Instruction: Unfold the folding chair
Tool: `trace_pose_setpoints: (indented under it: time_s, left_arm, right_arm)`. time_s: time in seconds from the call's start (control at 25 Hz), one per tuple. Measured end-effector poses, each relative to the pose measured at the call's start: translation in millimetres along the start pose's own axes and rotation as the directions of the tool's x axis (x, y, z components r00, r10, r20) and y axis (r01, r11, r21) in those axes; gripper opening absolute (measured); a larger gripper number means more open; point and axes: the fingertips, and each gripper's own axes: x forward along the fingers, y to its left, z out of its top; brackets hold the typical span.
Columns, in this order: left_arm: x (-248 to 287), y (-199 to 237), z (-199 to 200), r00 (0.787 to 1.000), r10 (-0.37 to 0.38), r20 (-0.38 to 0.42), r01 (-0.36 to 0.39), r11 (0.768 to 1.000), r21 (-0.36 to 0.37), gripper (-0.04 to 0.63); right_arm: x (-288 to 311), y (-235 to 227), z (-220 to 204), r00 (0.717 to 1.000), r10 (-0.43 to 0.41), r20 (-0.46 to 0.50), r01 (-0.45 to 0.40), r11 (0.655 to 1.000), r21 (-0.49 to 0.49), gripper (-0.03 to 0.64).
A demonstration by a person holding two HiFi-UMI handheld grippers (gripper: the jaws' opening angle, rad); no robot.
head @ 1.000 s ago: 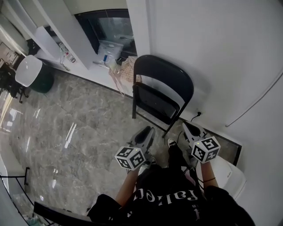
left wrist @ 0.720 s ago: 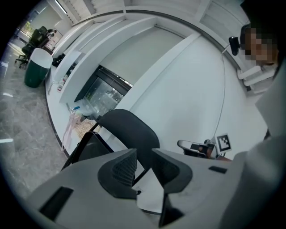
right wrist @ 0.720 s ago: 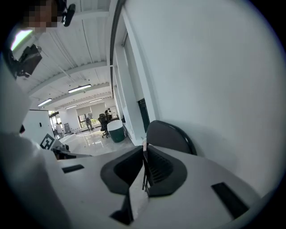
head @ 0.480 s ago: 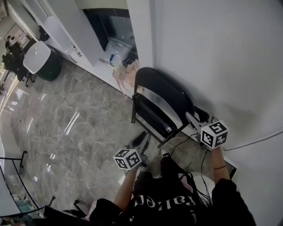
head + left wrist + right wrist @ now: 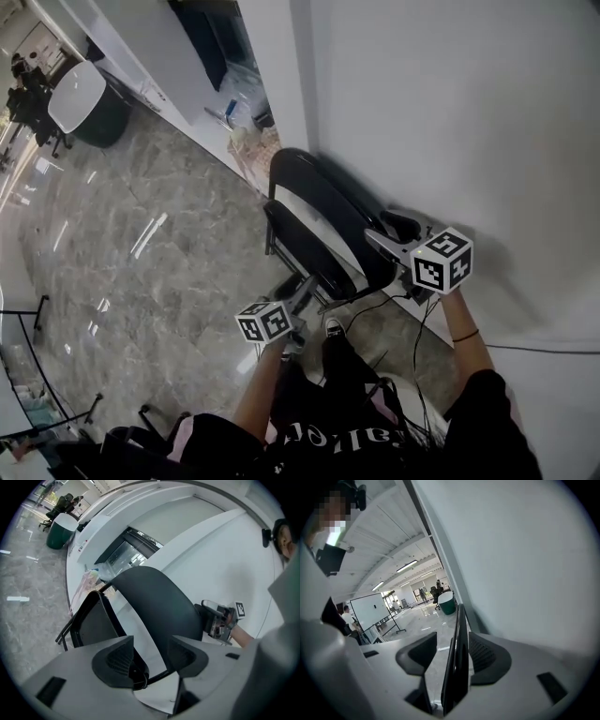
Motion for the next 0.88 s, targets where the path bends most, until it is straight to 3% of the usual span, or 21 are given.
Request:
trace_pose_setpoints:
  time_s: [0.16, 0.32, 0.48, 0.64, 0.72, 0.88]
  left_arm:
    - [10.0, 6.7, -5.5, 1.0, 0.018, -0.011, -0.019, 0.999, -0.039, 0.219]
    - [24.2, 12.1, -5.6, 1.0, -0.023, 0.003, 0.024, 0.99, -0.136, 0.261]
    - [46.3, 24.2, -17.8, 0.999, -0.021, -0.031, 0.013, 0.969, -0.245, 0.31]
    - [62.4, 48.7, -29.3, 0.999, 0.02, -0.035, -0.03, 0.94, -0.339, 0.318]
    - [66.3, 60.7, -31.2, 0.999, 0.037, -0.034, -0.047, 0.936, -0.349, 0.318]
    - [76.6, 76.8, -42.3, 0.996, 0.054, -0.064, -0.074, 0.925, -0.373, 0.318]
  right_arm:
    - [16.9, -7.3, 1.5, 0.996, 0.033, -0.083, -0.028, 0.998, 0.053, 0.199]
    - [31.9, -12.4, -7.4, 0.986, 0.012, -0.165, -0.001, 0.998, 0.065, 0.199]
    - [44.0, -20.4, -17.4, 0.974, -0.028, -0.223, 0.042, 0.998, 0.055, 0.198]
    - [50.8, -17.7, -15.2, 0.978, -0.014, -0.21, 0.025, 0.999, 0.046, 0.191]
    - [55.2, -16.0, -14.3, 0.979, 0.012, -0.205, 0.002, 0.998, 0.064, 0.151]
    - [57.7, -14.8, -15.2, 0.982, 0.067, -0.178, -0.044, 0.991, 0.13, 0.14]
